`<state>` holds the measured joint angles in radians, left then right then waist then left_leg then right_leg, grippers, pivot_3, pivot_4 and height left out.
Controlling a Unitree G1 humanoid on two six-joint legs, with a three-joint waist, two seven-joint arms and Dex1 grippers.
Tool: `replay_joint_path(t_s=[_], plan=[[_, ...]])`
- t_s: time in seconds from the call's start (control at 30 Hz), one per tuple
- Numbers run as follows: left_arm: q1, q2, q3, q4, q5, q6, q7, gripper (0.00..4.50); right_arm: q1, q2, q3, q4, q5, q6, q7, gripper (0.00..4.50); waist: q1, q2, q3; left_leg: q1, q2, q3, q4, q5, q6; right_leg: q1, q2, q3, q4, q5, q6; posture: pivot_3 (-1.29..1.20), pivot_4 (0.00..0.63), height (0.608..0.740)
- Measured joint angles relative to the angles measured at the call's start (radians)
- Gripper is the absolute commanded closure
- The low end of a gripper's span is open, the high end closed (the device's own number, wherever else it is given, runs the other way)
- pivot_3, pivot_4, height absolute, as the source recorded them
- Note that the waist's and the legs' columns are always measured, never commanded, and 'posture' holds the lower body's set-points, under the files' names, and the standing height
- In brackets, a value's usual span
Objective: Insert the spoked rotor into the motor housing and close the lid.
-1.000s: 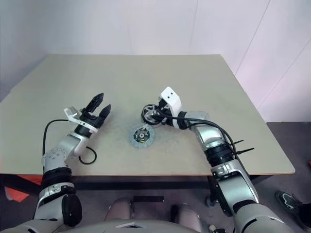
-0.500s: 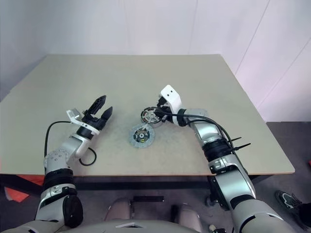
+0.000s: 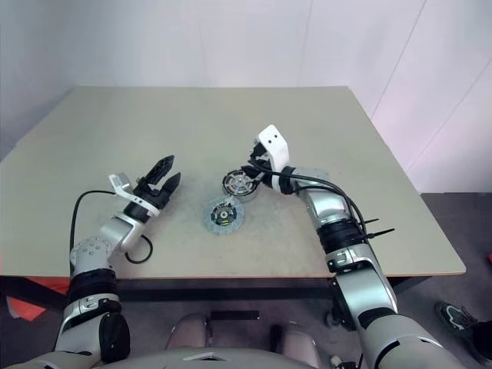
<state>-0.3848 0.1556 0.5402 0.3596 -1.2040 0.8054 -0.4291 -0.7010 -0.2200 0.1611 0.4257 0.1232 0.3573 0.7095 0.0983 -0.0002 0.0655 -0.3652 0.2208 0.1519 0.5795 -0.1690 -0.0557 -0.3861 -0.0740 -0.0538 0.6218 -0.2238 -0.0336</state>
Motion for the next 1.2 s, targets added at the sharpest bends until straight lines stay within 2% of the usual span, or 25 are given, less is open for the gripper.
replay_joint_path(t_s=[0.2,0.43,0.7,0.77,0.87,0.93,1.1,1.13,1.2], plan=[[0.000,-0.005,0.000,-0.004,0.014,-0.003,0.000,0.04,0.019,0.057,0.014,0.089,-0.011,-0.016,-0.015,3.27,0.000,0.000,0.000,0.000,0.000,0.000,0.000,0.000,0.000,0.000,0.000,0.000,0.000,0.000,0.000,0.00,0.000,0.740],[0.001,-0.007,0.000,-0.013,0.031,-0.014,0.002,0.04,0.025,0.044,0.017,0.117,-0.033,-0.034,-0.037,3.27,0.000,0.000,0.000,0.001,0.000,0.000,0.000,-0.001,0.002,0.001,0.000,0.000,0.000,0.000,0.000,0.00,0.000,0.740],[0.000,-0.016,-0.008,-0.013,0.053,-0.021,0.003,0.04,0.038,-0.031,0.003,-0.158,-0.001,-0.002,0.039,3.27,0.001,0.000,0.000,0.000,0.000,0.000,0.000,-0.001,0.001,0.001,0.000,0.000,-0.001,0.000,0.000,0.00,0.000,0.740],[-0.001,-0.016,-0.020,-0.014,0.068,-0.024,0.002,0.04,0.037,-0.087,0.025,-0.190,-0.011,-0.036,0.089,3.27,0.005,0.000,0.000,0.000,-0.001,0.000,0.000,-0.001,0.002,0.001,0.000,0.000,-0.002,0.000,0.000,0.00,0.000,0.740],[0.000,0.000,-0.059,-0.026,0.118,-0.035,-0.002,0.00,0.043,-0.260,0.125,-0.206,-0.081,-0.167,0.259,2.65,0.014,0.000,0.000,0.000,-0.001,0.000,0.001,-0.002,0.004,0.002,-0.001,0.000,-0.002,0.000,0.001,0.00,0.000,0.740],[0.001,0.020,-0.091,-0.052,0.161,-0.039,-0.012,0.00,0.043,-0.333,0.173,-0.190,-0.135,-0.251,0.335,2.01,0.014,-0.001,0.000,0.001,0.000,0.000,0.001,-0.002,0.004,0.002,0.000,0.000,-0.002,0.000,0.001,0.00,0.000,0.740],[-0.003,0.033,-0.159,-0.075,0.226,-0.050,-0.050,0.00,-0.061,-0.346,0.285,0.033,-0.299,-0.482,0.358,0.26,-0.006,0.000,0.000,0.000,0.001,0.000,0.002,-0.002,0.003,-0.001,0.000,0.000,0.002,0.000,0.000,0.00,0.000,0.740],[-0.003,0.032,-0.160,-0.075,0.235,-0.056,-0.053,0.00,-0.083,-0.340,0.296,0.069,-0.323,-0.524,0.358,0.03,-0.007,0.000,0.000,-0.001,0.001,0.000,0.002,-0.002,0.003,-0.001,0.000,0.000,0.002,0.000,-0.001,0.00,0.000,0.740],[-0.002,0.032,-0.158,-0.074,0.246,-0.066,-0.058,0.00,-0.120,-0.308,0.308,0.131,-0.347,-0.586,0.358,0.03,-0.007,0.000,0.000,-0.001,0.001,0.000,0.002,-0.002,0.004,-0.002,0.001,0.000,0.001,0.000,-0.001,0.00,0.000,0.740]])
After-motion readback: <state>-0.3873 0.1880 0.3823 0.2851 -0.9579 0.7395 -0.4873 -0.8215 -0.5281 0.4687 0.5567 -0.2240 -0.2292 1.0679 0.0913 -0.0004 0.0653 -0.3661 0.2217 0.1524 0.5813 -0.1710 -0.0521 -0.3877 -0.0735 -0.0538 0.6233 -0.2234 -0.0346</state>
